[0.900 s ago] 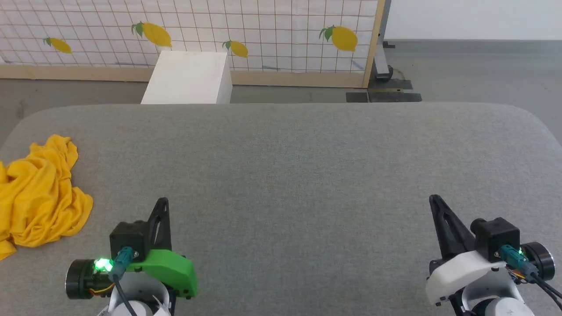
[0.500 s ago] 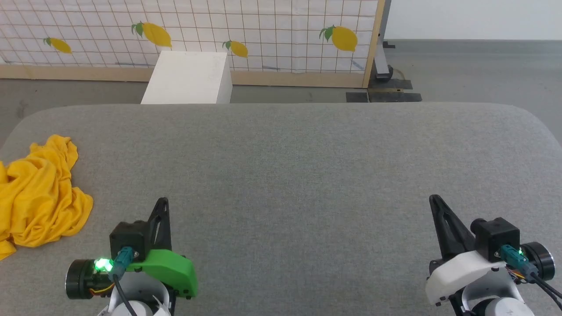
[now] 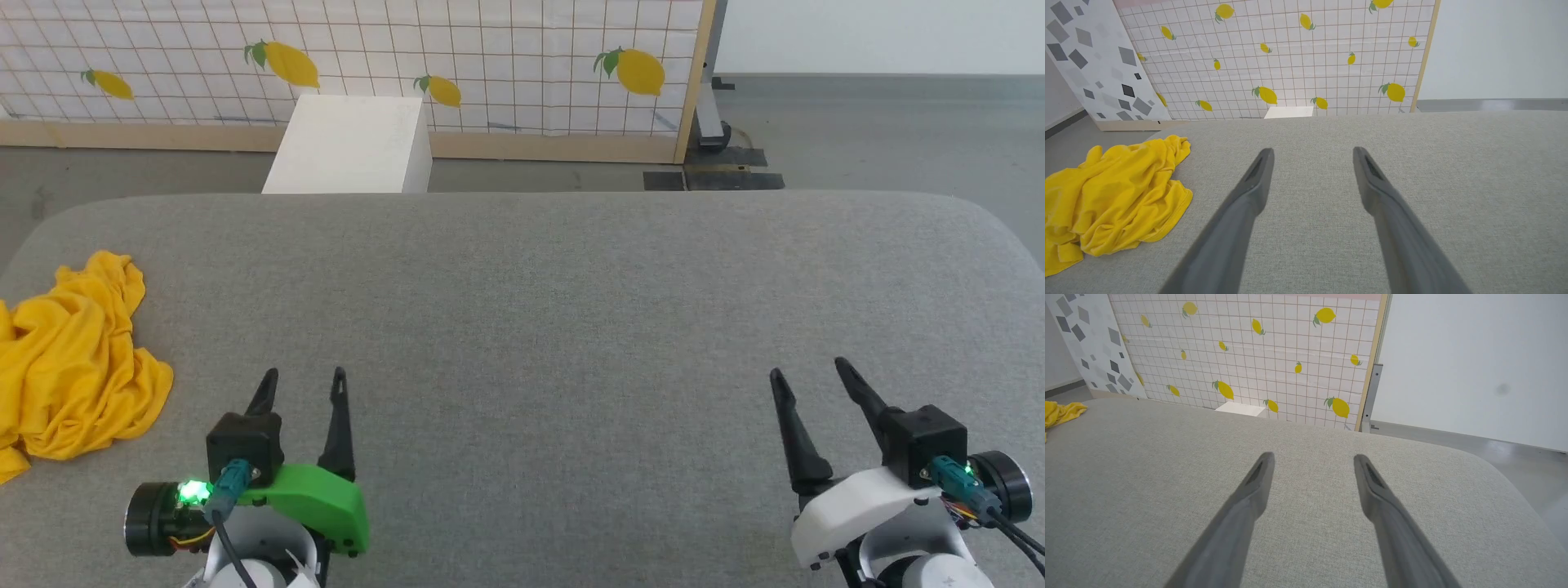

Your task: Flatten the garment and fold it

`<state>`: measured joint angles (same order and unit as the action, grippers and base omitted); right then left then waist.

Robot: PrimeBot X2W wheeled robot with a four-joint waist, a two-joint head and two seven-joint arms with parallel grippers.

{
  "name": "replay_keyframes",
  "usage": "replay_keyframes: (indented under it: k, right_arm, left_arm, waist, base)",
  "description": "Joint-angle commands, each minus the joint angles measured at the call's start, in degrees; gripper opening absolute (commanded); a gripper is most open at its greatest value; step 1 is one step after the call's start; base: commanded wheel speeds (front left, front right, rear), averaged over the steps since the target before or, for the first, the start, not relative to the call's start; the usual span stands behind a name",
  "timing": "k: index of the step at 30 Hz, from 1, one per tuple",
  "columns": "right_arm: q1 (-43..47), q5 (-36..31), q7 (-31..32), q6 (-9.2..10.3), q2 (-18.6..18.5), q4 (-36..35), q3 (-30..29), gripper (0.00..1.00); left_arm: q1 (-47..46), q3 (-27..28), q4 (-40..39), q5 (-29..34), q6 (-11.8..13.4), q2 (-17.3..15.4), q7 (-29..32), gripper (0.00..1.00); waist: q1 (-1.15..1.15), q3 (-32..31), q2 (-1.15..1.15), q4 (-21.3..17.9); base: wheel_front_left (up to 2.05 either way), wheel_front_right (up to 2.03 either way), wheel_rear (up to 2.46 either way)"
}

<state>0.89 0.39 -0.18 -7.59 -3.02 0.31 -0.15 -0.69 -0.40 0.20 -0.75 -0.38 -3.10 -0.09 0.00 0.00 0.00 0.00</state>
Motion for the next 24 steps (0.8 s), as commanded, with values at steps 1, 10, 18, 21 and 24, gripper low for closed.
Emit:
replay_keyframes:
  k: [1, 10, 18, 21, 24]
  right_arm:
    - [-0.1, 0.3, -0.2, 0.0, 0.0, 0.1, -0.1, 1.0]
    - [-0.3, 1.0, -0.9, 0.01, 0.0, 0.6, -0.4, 1.0]
    - [-0.4, 1.5, -1.5, 0.02, 0.0, 1.1, -0.4, 1.0]
    - [-0.5, 1.6, -1.7, 0.02, 0.0, 1.3, -0.3, 1.0]
    - [-0.6, 1.8, -1.9, 0.02, 0.0, 1.5, -0.2, 1.0]
  left_arm:
    - [-0.1, -0.2, 0.2, -0.2, 0.2, 0.0, -0.3, 1.0]
    - [-0.9, -1.4, 1.6, -1.2, 1.1, 0.0, -1.5, 1.0]
    - [-1.2, -1.9, 2.6, -2.0, 1.9, -0.3, -2.5, 1.0]
    - [-1.2, -2.0, 2.8, -2.3, 2.3, -0.5, -2.8, 1.0]
    - [-1.1, -2.0, 3.0, -2.7, 2.7, -0.7, -3.2, 1.0]
  waist:
    - [0.0, 0.0, 0.0, 0.0]
    - [0.0, 0.1, 0.0, 1.6]
    - [0.0, -0.1, 0.0, 4.2]
    - [0.0, -0.2, 0.0, 5.3]
    - [0.0, -0.3, 0.0, 6.5]
  base:
    - [0.0, 0.0, 0.0]
    - [0.0, 0.0, 0.0]
    - [0.0, 0.0, 0.0]
    - [0.0, 0.0, 0.0]
    - [0.0, 0.0, 0.0]
